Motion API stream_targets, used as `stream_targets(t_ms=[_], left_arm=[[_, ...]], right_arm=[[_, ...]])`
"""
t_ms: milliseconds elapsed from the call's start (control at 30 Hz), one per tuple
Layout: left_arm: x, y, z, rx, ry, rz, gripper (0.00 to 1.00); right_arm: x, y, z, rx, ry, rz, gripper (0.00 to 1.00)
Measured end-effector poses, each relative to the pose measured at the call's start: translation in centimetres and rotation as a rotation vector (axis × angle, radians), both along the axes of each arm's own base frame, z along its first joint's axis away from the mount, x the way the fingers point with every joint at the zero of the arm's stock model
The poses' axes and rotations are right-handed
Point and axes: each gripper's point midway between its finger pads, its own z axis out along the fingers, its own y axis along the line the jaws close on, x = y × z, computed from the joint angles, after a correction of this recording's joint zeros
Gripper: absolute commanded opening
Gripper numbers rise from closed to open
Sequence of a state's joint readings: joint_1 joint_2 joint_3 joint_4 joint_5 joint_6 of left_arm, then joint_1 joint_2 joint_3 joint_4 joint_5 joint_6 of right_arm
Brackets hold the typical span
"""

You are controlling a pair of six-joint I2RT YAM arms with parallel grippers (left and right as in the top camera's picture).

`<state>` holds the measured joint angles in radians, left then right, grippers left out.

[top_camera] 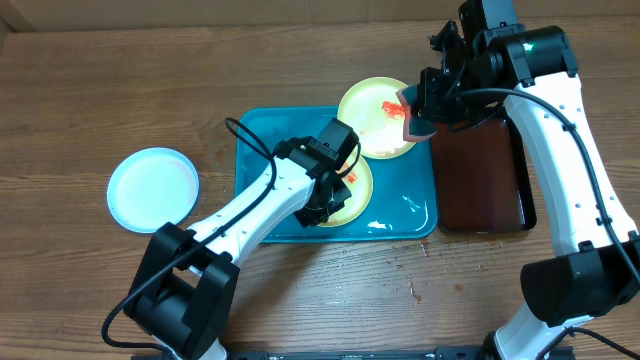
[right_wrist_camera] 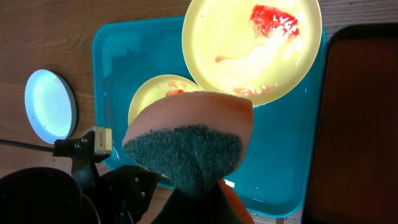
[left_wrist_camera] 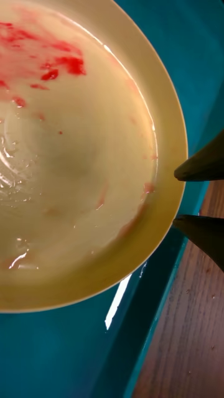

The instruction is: Clean dirty plates on tray and stack at the side

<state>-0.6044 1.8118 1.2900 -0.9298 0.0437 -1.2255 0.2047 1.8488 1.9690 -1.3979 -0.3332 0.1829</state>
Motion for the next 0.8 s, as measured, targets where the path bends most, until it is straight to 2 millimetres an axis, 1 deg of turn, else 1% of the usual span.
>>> stream_targets(t_ms=[67,167,267,367,600,667,800], left_arm=[[0.0,0.0,0.0,0.014,-0.008,0.021,0.28],[-0.1,0.0,-0.1,0.033,-0.020,0.044,0.27],[-0.7,0.1,-0.6,0.052,-0.014,0.060,0.27],[-1.2,0.3,-1.2,0.065,-0.006,0.072,0.31],[-1.1,0.3,-2.3,0.051,-0.018,0.121,0.30],[-0.8,0.1,-2.5,0.035,-0.036,0.126,0.26],[-0.3,-0.3,-3.0,0.011,-0.060,0.139,0.24]], right_arm=[[0.0,0.0,0.0,-0.001,0.001,0.000,0.04],[0.0,0.0,0.0,-0.001,0.000,0.001,0.04],[0.0,0.0,0.0,-0.001,0.001,0.000,0.04],[0.0,0.0,0.0,-0.001,0.000,0.000,0.04],[0.0,0.0,0.0,-0.001,0.000,0.001,0.04],[0.0,0.0,0.0,0.000,0.001,0.000,0.04],[0.0,0.0,0.0,-0.001,0.000,0.001,0.04]])
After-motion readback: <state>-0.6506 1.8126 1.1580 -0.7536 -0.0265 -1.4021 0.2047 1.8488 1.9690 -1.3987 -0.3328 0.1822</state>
